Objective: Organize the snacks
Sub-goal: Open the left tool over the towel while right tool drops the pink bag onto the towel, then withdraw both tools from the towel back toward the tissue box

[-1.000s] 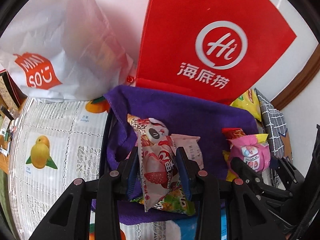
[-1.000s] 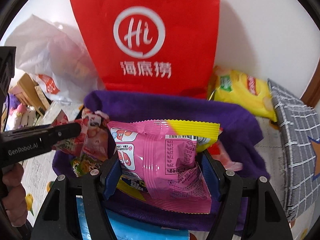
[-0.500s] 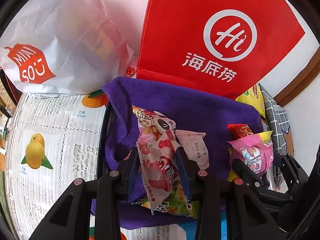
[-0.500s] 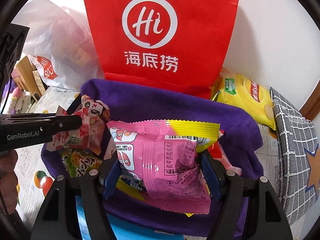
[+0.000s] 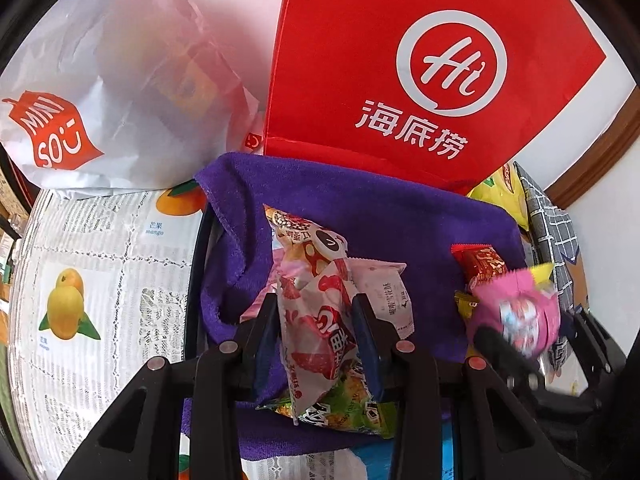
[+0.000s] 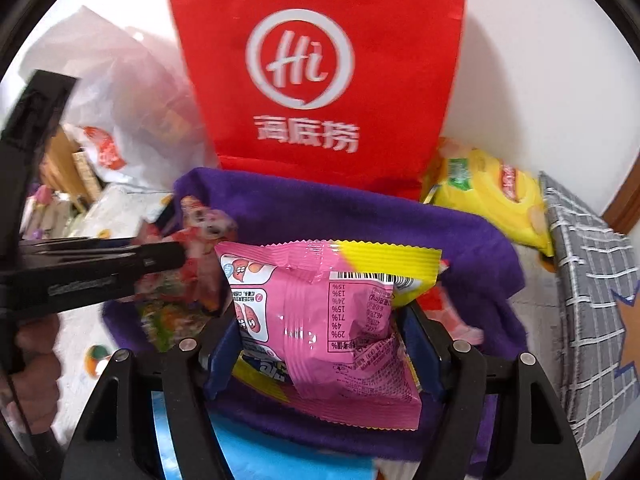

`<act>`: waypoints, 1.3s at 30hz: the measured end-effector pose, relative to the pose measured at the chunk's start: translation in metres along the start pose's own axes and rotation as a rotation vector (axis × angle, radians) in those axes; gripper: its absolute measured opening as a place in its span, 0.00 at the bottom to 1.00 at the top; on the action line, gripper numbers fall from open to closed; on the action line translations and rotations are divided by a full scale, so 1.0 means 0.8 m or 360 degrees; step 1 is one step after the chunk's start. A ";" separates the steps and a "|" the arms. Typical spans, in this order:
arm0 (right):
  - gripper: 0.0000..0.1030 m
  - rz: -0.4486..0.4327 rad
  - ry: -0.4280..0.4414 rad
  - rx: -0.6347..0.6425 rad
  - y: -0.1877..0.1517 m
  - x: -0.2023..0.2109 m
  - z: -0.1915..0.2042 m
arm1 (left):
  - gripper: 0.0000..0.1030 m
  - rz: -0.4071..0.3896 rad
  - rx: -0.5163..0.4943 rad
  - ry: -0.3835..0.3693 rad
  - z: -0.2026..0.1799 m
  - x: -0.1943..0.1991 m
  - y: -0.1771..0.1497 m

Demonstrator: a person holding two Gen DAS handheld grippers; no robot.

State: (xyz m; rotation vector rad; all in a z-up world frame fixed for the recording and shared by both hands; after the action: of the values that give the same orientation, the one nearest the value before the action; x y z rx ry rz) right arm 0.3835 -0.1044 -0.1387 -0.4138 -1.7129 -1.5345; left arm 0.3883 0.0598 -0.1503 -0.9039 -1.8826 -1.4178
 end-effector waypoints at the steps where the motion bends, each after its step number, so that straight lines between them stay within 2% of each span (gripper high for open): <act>1: 0.70 0.0010 0.0033 0.0003 0.000 0.002 0.005 | 0.34 0.0002 0.0004 -0.0005 0.001 0.000 0.000; 6: 0.70 0.0059 0.0124 0.0079 -0.007 -0.007 0.027 | 0.34 0.0011 0.0020 -0.0017 0.004 -0.001 0.001; 10: 0.70 0.0198 0.0081 0.0106 -0.022 -0.036 0.030 | 0.34 0.0014 0.0016 -0.0014 0.004 -0.001 0.001; 16: 0.71 0.0251 0.0057 0.0085 -0.028 -0.047 0.025 | 0.34 0.0020 0.0008 -0.0011 0.003 -0.001 0.000; 19: 0.76 0.0301 0.0055 0.0071 -0.030 -0.047 0.023 | 0.34 0.0018 -0.0005 -0.0007 0.000 0.000 0.000; 21: 0.80 0.0267 0.0058 0.0083 -0.029 -0.039 0.024 | 0.34 0.0014 -0.0002 -0.0019 -0.002 0.000 0.000; 24: 0.80 0.0211 0.0040 0.0102 -0.023 -0.021 0.026 | 0.34 0.0020 -0.0008 -0.0035 -0.006 0.003 0.000; 25: 0.80 0.0196 0.0038 0.0105 -0.021 -0.015 0.026 | 0.36 0.0020 -0.0015 -0.0041 -0.008 0.005 0.000; 28: 0.80 0.0130 0.0032 0.0102 -0.018 0.009 0.025 | 0.55 0.0000 -0.0031 -0.0072 -0.015 0.016 0.002; 33: 0.80 0.0073 0.0077 0.0016 -0.028 0.051 0.018 | 0.57 -0.0066 -0.0076 -0.0102 -0.030 0.042 0.003; 39: 0.80 -0.0003 -0.0009 -0.0047 -0.049 0.097 0.005 | 0.59 -0.0119 -0.0120 -0.0147 -0.043 0.071 0.003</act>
State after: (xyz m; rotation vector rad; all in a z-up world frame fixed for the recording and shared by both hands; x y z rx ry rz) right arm 0.3056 -0.1286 -0.1092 -0.4327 -1.6971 -1.5630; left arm 0.3596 0.0359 -0.0957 -0.9592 -1.9606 -1.5241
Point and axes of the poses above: each gripper's, at about its wrist camera, not at the fingertips, and x roughly against the way its jaws point, z to its left, y to its top, the point moved 3 cm from there along -x, roughly the way its jaws point, and after that the axes turned 8 degrees about -z, right-handed, at the moved point
